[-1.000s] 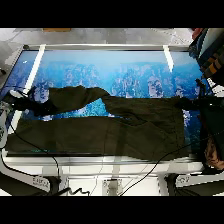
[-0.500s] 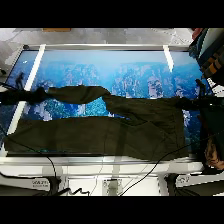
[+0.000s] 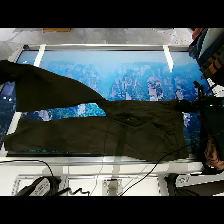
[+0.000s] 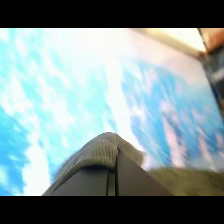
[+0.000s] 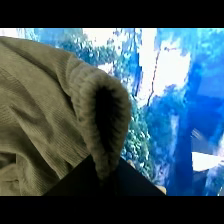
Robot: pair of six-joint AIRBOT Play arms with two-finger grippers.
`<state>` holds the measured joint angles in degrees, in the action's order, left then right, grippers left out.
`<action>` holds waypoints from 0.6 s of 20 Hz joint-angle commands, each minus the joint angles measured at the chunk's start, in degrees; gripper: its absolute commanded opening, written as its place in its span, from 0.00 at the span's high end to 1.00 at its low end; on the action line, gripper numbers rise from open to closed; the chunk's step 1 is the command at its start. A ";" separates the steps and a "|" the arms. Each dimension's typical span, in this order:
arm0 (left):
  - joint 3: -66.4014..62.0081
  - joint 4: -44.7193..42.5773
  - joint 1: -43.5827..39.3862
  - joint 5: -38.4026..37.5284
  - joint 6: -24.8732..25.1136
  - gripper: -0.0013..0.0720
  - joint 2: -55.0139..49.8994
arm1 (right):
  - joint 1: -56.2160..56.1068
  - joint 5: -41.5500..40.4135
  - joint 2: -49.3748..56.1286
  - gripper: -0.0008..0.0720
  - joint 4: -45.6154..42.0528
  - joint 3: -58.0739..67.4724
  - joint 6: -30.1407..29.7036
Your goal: Fold the clothes and pants, and hang the long-sleeved shirts on hangers.
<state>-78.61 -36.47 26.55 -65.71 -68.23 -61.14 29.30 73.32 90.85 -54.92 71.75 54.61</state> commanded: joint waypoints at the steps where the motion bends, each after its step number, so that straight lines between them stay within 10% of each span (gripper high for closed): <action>1: 1.79 -14.60 0.07 4.44 -8.48 0.97 1.38 | 0.00 0.55 0.00 0.94 -0.42 0.04 0.00; 8: 10.56 -1.40 -2.86 19.52 -11.58 0.97 -21.18 | -0.02 -2.36 0.02 0.94 -0.42 0.04 -0.02; 12: 10.56 17.68 -5.86 32.63 9.68 0.96 -28.26 | -0.02 -3.10 0.02 0.94 -0.44 0.04 -0.04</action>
<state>-68.53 -31.46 22.44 -43.27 -71.09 -84.16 29.30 71.18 90.85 -55.35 71.75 54.59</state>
